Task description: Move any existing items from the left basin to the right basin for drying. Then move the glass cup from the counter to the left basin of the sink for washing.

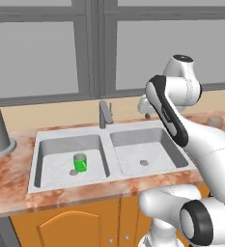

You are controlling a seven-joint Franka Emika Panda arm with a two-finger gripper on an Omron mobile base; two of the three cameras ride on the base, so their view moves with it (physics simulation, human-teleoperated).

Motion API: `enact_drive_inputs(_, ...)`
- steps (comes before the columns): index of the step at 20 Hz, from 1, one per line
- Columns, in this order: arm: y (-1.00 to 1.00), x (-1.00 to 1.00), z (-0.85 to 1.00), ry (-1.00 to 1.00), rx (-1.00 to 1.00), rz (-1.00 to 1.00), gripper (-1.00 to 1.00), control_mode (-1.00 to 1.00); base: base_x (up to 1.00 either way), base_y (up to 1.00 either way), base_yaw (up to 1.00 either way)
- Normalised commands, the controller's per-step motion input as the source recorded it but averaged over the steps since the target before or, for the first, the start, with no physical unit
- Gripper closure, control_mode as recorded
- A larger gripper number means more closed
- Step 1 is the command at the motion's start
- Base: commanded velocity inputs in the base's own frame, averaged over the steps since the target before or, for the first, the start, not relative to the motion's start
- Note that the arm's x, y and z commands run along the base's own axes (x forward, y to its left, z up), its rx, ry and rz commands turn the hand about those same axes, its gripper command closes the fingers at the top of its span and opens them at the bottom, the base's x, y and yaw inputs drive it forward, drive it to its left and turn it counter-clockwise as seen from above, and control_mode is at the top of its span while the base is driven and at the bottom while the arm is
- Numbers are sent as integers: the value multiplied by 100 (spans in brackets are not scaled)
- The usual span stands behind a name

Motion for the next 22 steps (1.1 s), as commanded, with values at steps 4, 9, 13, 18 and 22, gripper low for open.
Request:
enact_drive_inputs(4, 0, 0, 0, 0, 0, 0, -100, 100, 21, -28, 0)
enact_drive_inputs(9, 0, 0, 0, 0, 0, 0, -100, 100, 32, -35, -1)
enact_drive_inputs(13, 0, 0, 0, 0, 0, 0, -100, 100, 33, -32, -1)
enact_drive_inputs(18, -4, 2, 0, 0, 0, 0, -100, -100, 11, -10, 0)
enact_drive_inputs(22, -3, 1, 0, 0, 0, 0, -100, -100, 0, 0, 0)
